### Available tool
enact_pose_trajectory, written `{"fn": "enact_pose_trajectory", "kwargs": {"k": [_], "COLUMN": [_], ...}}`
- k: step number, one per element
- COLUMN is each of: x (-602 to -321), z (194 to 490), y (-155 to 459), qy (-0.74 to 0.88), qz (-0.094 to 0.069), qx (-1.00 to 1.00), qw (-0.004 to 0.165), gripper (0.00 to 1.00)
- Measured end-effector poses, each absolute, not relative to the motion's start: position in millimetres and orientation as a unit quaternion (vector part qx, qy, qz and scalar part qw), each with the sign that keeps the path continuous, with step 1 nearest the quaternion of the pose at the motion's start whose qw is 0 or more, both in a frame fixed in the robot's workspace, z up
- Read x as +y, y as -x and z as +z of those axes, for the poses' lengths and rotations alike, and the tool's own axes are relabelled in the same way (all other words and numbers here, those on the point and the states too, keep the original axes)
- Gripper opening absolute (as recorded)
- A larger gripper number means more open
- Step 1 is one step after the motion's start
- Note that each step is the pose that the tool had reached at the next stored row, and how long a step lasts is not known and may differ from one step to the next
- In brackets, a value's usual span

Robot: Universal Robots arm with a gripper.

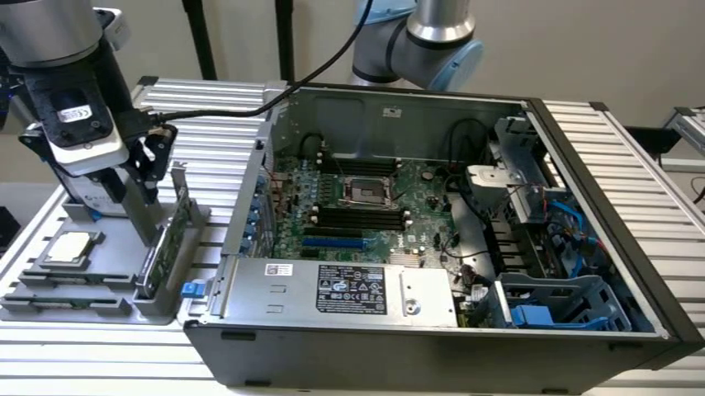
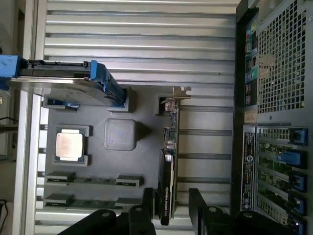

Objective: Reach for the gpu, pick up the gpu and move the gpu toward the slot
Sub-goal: 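Pick up the gpu and move the gpu toward the slot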

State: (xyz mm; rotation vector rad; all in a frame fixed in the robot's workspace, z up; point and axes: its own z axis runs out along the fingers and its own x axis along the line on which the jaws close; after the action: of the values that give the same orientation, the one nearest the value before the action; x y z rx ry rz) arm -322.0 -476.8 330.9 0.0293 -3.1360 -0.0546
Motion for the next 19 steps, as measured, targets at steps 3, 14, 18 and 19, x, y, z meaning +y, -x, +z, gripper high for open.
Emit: {"fn": "enact_pose_trajectory", "kwargs": {"k": [3, 14, 18, 19], "x": [-477.0, -481.4, -482.6, -482.7], "z": [325.4, 305.4, 298.5, 297.0], "y": [320.6, 313.3, 312.5, 312.4], "qy": [-0.009, -0.009, -0.009, -0.009], "qz": [-0.017, -0.017, -0.017, -0.017], "qx": [-1.000, -1.000, -1.000, -1.000], "qw": [0.003, 0.003, 0.004, 0.005], "gripper": [0.42, 0.42, 0.42, 0.42]}}
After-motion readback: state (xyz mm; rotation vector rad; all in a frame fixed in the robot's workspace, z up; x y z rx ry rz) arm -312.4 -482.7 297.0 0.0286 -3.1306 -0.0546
